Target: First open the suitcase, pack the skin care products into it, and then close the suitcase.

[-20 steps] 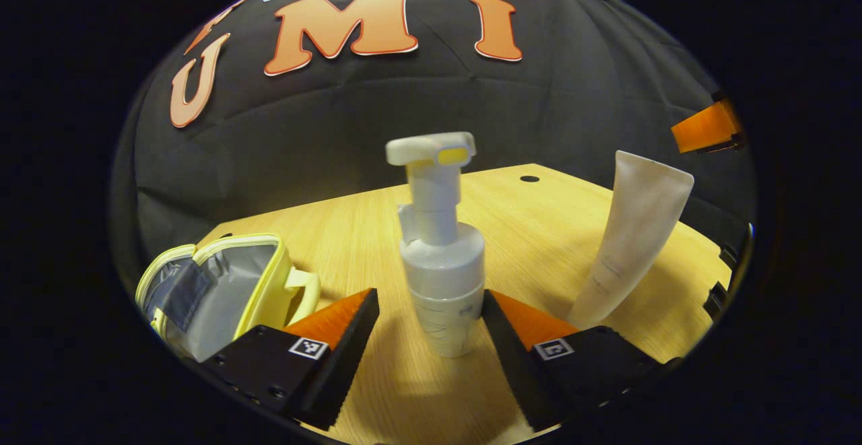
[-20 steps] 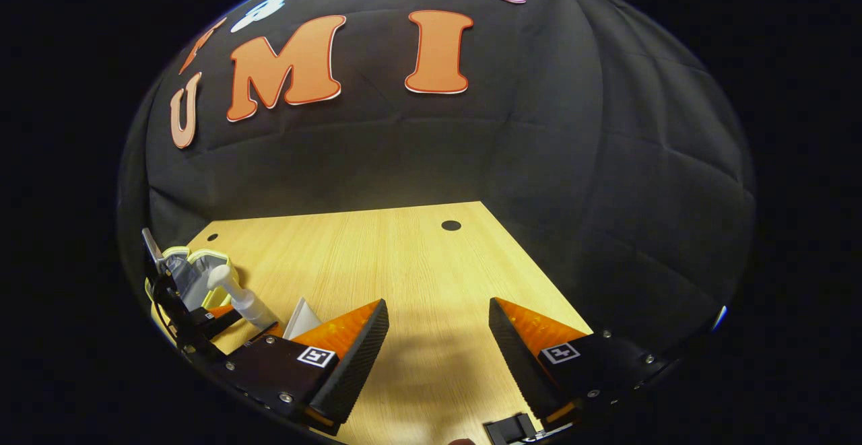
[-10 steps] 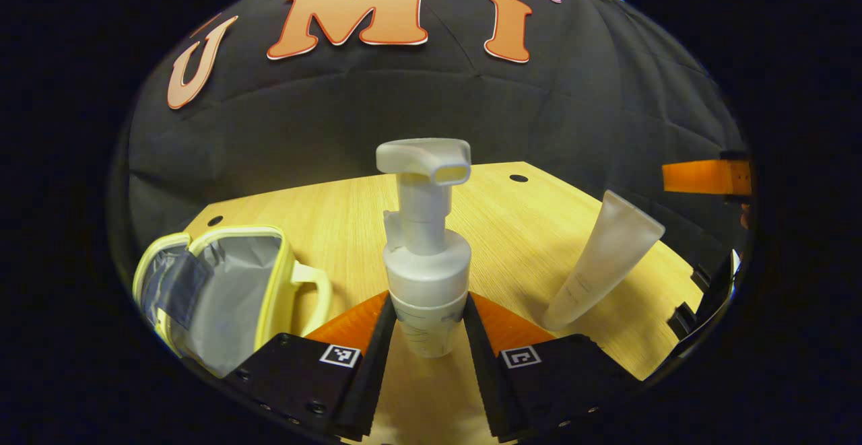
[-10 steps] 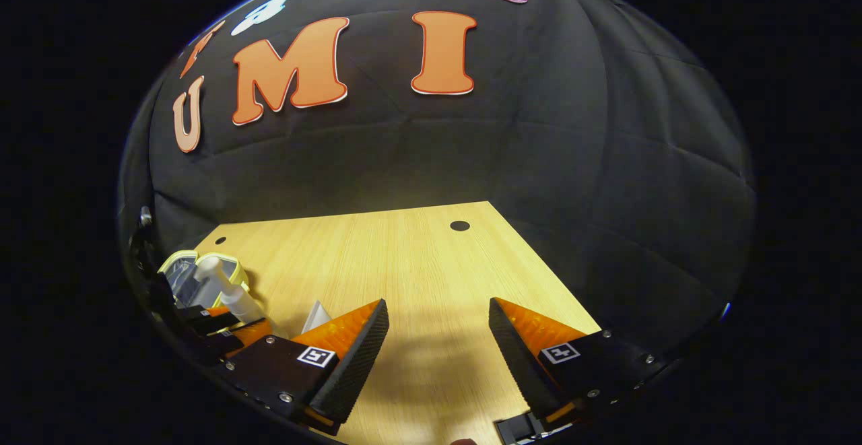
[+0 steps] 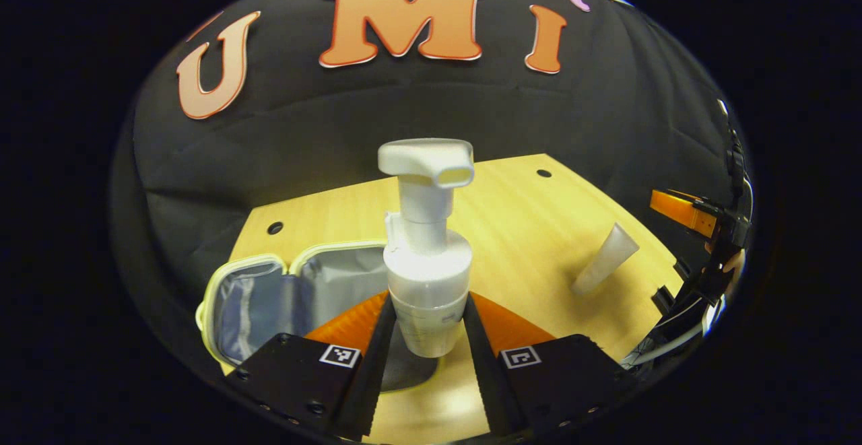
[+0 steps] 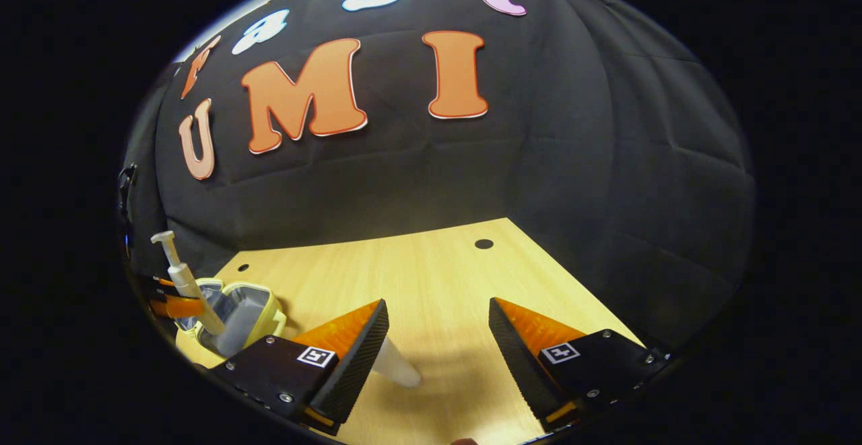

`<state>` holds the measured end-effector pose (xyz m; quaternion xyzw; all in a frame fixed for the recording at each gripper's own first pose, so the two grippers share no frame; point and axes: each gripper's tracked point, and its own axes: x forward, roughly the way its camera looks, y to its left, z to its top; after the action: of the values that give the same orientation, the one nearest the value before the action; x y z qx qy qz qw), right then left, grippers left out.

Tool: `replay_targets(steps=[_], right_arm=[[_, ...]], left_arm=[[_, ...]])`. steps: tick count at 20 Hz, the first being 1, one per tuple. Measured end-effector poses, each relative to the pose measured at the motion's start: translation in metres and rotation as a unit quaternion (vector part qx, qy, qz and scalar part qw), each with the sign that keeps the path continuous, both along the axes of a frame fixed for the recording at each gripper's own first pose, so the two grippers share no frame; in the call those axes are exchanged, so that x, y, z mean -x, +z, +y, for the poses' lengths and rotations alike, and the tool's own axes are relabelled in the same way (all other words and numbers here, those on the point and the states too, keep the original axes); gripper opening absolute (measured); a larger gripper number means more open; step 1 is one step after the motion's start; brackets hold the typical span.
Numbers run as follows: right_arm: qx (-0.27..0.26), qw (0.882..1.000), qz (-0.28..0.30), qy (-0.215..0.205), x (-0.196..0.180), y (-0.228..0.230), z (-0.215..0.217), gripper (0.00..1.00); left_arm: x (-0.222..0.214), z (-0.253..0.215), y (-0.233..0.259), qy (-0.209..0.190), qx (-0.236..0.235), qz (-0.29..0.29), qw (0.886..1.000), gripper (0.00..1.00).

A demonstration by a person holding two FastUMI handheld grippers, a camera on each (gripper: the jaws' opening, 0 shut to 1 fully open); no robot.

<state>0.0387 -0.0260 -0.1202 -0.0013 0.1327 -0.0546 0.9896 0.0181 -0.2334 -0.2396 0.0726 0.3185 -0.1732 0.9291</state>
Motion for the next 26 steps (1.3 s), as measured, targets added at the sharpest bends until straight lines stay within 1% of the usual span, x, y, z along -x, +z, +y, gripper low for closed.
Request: replay_targets(steps=[2,4,6,8,11,14,15,17,18,20,21,23,24,25,26], right_arm=[[0.017,1.000,0.003,0.009,0.007,-0.012,0.011,0.95],[0.036,0.999,0.021,0.016,0.013,-0.036,0.016,0.95],[0.047,0.997,0.043,0.034,0.013,-0.063,0.026,0.95],[0.061,0.995,0.063,0.043,0.008,-0.085,0.030,0.95],[0.047,0.993,0.101,0.040,0.007,-0.115,0.028,0.96],[0.038,0.992,0.114,0.038,0.010,-0.120,0.030,0.95],[0.038,0.992,0.116,0.038,0.010,-0.121,0.029,0.95],[0.040,0.991,0.118,0.038,0.009,-0.122,0.030,0.96],[0.042,0.991,0.120,0.038,0.009,-0.123,0.030,0.96],[0.044,0.991,0.123,0.038,0.009,-0.128,0.032,0.95],[0.044,0.990,0.129,0.037,0.010,-0.133,0.032,0.96],[0.045,0.989,0.136,0.035,0.007,-0.138,0.033,0.96],[0.047,0.989,0.136,0.035,0.004,-0.139,0.032,0.96],[0.049,0.989,0.138,0.033,0.003,-0.140,0.030,0.96],[0.051,0.988,0.141,0.032,0.000,-0.143,0.029,0.96]], left_arm=[[-0.003,0.030,0.000,0.010,-0.008,0.029,1.000,0.61],[-0.008,0.052,-0.012,0.015,-0.012,0.072,0.997,0.61],[-0.008,0.066,-0.031,0.020,-0.018,0.127,0.991,0.61],[-0.015,0.072,-0.051,0.032,-0.012,0.170,0.985,0.61],[-0.024,0.075,-0.085,0.032,-0.011,0.233,0.972,0.62],[-0.036,0.080,-0.115,0.015,-0.054,0.270,0.961,0.60],[-0.039,0.087,-0.127,0.015,-0.069,0.282,0.957,0.62],[-0.046,0.100,-0.148,0.019,-0.095,0.304,0.948,0.60],[-0.058,0.102,-0.150,0.018,-0.097,0.295,0.950,0.62],[-0.069,0.106,-0.160,0.015,-0.105,0.295,0.949,0.62],[-0.072,0.109,-0.168,0.019,-0.105,0.295,0.949,0.62],[-0.078,0.111,-0.179,0.045,-0.100,0.297,0.948,0.63],[-0.081,0.112,-0.181,0.051,-0.095,0.292,0.950,0.64],[-0.082,0.106,-0.181,0.054,-0.079,0.289,0.953,0.66],[-0.084,0.102,-0.179,0.058,-0.073,0.286,0.954,0.82]])
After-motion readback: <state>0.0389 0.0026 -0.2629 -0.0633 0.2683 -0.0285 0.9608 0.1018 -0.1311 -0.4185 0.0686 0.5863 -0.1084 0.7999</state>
